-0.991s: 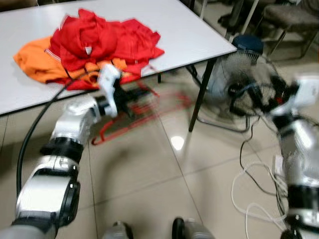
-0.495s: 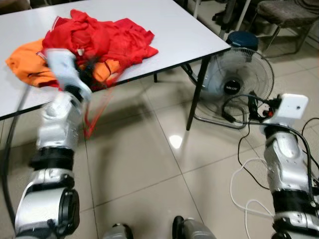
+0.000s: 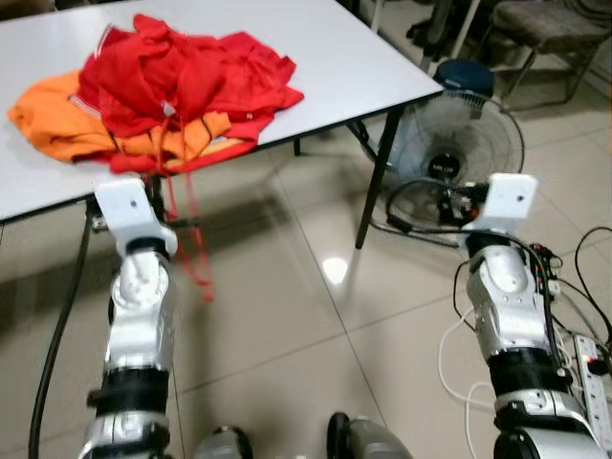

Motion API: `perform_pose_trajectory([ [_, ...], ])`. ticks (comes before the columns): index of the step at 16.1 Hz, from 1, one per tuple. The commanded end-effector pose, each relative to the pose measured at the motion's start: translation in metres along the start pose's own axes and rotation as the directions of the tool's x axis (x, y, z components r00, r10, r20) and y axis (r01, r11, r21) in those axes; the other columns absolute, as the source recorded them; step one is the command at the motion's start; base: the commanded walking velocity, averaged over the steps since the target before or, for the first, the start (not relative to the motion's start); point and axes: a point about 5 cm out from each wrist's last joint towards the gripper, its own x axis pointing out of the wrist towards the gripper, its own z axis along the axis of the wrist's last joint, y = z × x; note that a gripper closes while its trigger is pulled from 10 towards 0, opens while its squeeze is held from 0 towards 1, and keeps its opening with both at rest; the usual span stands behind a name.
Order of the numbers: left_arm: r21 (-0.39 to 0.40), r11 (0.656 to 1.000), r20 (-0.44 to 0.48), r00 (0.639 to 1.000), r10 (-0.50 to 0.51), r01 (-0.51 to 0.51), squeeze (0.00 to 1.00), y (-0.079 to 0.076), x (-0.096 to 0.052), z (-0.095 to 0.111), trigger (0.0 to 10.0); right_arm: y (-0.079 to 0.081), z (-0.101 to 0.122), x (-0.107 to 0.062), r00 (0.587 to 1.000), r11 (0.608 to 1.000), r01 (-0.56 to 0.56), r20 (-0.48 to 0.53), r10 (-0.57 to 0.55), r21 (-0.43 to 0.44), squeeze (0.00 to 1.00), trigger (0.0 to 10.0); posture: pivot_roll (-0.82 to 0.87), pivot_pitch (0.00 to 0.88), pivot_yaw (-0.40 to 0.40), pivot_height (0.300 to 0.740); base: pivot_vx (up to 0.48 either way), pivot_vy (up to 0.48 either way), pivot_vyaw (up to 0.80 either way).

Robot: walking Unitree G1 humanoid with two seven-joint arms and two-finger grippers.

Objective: Hang hanger

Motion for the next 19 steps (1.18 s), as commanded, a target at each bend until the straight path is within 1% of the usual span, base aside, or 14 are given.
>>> perform_pose_trajectory([
  [1, 0.043, 0.999, 0.116, 0.993, 0.019, -0.024, 0.0, -0.005, 0.005, 0.027, 10.0, 0.0, 0.001, -0.002, 1.0, 1.0, -0.01, 0.021, 0.01, -0.002, 0.0, 10.0, -0.13, 0.137, -0.035, 0.74, 0.0, 0.0, 0.0],
  [2, 0.11, 0.994, 0.248, 0.969, -0.005, -0.023, 0.0, -0.016, 0.005, 0.053, 10.0, 0.003, 0.002, -0.003, 0.999, 0.999, -0.038, 0.038, 0.039, -0.002, 0.0, 10.0, -0.13, 0.134, -0.036, 0.74, 0.0, 0.0, 0.63],
  [3, 0.127, 0.992, 0.27, 0.963, -0.012, -0.023, 0.0, -0.019, 0.005, 0.057, 10.0, 0.005, 0.001, -0.003, 0.998, 0.999, -0.046, 0.034, 0.046, -0.016, 0.0, 10.0, -0.13, 0.127, -0.033, 0.74, 0.0, 0.0, 0.63],
  [4, 0.129, 0.991, 0.262, 0.965, -0.016, -0.019, 0.0, -0.021, 0.006, 0.056, 10.0, 0.006, 0.0, -0.003, 0.998, 0.998, -0.056, 0.033, 0.056, -0.015, 0.0, 10.0, -0.13, 0.127, -0.033, 0.74, 0.0, 0.0, 0.63],
  [5, 0.15, 0.989, 0.262, 0.965, -0.019, -0.021, 0.0, -0.021, 0.008, 0.056, 10.0, 0.008, 0.0, -0.003, 0.997, 0.998, -0.064, 0.035, 0.064, -0.013, 0.03, 10.0, -0.13, 0.127, -0.033, 0.74, 0.0, 0.0, 0.61],
  [6, 0.162, 0.987, 0.263, 0.965, -0.02, -0.024, 0.0, -0.022, 0.008, 0.056, 10.0, 0.009, -0.001, -0.004, 0.997, 0.997, -0.071, 0.033, 0.072, -0.013, 0.12, 10.0, -0.13, 0.116, -0.025, 0.74, 0.0, 0.0, 0.59],
  [9, 0.193, 0.981, 0.239, 0.971, -0.028, -0.019, 0.0, -0.027, 0.009, 0.052, 10.0, 0.01, -0.004, -0.006, 0.996, 0.996, -0.089, 0.029, 0.089, -0.003, 0.19, 10.0, -0.13, 0.112, -0.018, 0.74, 0.0, 0.0, 0.55],
  [10, 0.187, 0.98, 0.213, 0.972, -0.102, 0.062, 0.0, -0.037, 0.008, 0.049, 10.0, 0.01, -0.005, -0.006, 0.996, 0.996, -0.089, 0.025, 0.089, -0.003, 0.2, 10.0, -0.13, 0.11, -0.018, 0.74, 0.0, 0.0, 0.52],
  [12, 0.144, 0.942, 0.096, 0.943, -0.318, 0.303, 0.0, -0.065, -0.003, 0.03, 10.0, 0.01, -0.008, -0.006, 0.996, 0.996, -0.088, 0.014, 0.089, -0.016, 0.14, 10.0, -0.13, 0.108, -0.017, 0.74, 0.0, 0.0, 0.48],
  [13, 0.104, 0.923, 0.046, 0.925, -0.376, 0.37, 0.0, -0.073, -0.008, 0.023, 10.0, 0.011, -0.009, -0.006, 0.996, 0.996, -0.088, 0.013, 0.088, -0.012, 0.06, 10.0, -0.13, 0.109, -0.016, 0.74, 0.0, 0.0, 0.0],
  [14, 0.057, 0.921, 0.021, 0.922, -0.387, 0.386, 0.0, -0.078, -0.011, 0.019, 10.0, 0.012, -0.009, -0.006, 0.997, 0.996, -0.082, 0.01, 0.082, -0.04, 0.0, 10.0, -0.13, 0.108, -0.016, 0.74, 0.0, 0.0, 0.0],
  [16, 0.109, 0.941, 0.065, 0.942, -0.329, 0.321, 0.0, -0.072, -0.005, 0.025, 10.0, 0.01, -0.011, -0.006, 0.998, 0.997, -0.067, 0.005, 0.067, -0.038, 0.0, 10.0, -0.14, 0.111, -0.013, 0.74, 0.0, 0.0, 0.0],
  [17, 0.1, 0.957, 0.099, 0.954, -0.282, 0.273, 0.0, -0.067, 0.0, 0.031, 10.0, 0.011, -0.006, -0.007, 0.994, 0.995, -0.103, 0.03, 0.104, -0.012, 0.0, 10.0, -0.15, 0.115, -0.012, 0.74, 0.0, 0.0, 0.5],
  [19, 0.106, 0.964, 0.142, 0.955, -0.259, 0.245, 0.0, -0.063, 0.003, 0.039, 10.0, 0.012, -0.004, -0.006, 0.993, 0.994, -0.112, 0.036, 0.113, -0.012, 0.0, 10.0, -0.15, 0.121, -0.012, 0.74, 0.0, 0.0, 0.46],
])
